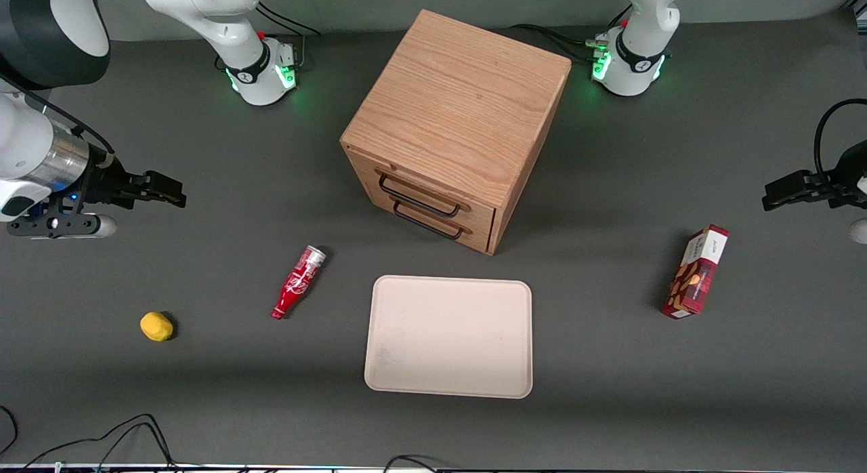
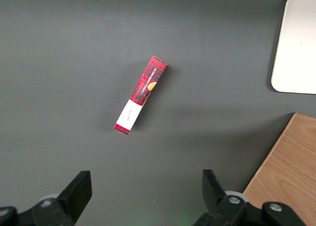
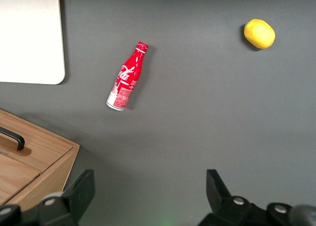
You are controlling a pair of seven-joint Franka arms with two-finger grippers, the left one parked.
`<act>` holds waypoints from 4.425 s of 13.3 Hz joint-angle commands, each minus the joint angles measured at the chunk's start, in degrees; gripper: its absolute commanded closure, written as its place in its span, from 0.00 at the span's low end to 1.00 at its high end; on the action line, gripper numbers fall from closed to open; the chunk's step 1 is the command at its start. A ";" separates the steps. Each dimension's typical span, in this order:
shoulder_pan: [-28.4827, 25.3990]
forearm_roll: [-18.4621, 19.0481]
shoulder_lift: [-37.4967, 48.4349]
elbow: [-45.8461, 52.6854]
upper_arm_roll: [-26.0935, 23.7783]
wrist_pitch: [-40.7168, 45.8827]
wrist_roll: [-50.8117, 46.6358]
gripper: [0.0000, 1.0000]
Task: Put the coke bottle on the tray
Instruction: 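Move the open right gripper toward the red Coca-Cola bottle, then lower the right gripper around the bottle's body, then close the right gripper on the red bottle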
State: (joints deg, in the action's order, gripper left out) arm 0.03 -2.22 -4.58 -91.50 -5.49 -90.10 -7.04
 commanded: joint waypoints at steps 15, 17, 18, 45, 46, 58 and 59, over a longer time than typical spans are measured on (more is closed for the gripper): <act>-4.86 -4.11 -9.47 -7.88 1.37 -24.46 -27.47 0.00; -4.86 -2.62 -14.55 -8.34 -1.17 -31.94 -34.68 0.00; -5.21 0.00 -16.67 -8.43 -1.62 -35.20 -37.49 0.00; -8.38 7.94 -27.67 -25.83 -1.54 -66.61 -53.43 1.00; -8.38 7.94 -27.59 -25.74 -1.54 -66.61 -53.43 1.00; -7.76 7.94 -18.47 -24.17 -1.63 -54.69 -51.68 1.00; -7.59 7.94 -15.84 -22.51 -1.63 -49.78 -50.37 1.00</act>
State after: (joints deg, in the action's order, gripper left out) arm -7.84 4.52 -27.25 -115.03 -7.20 -147.76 -58.16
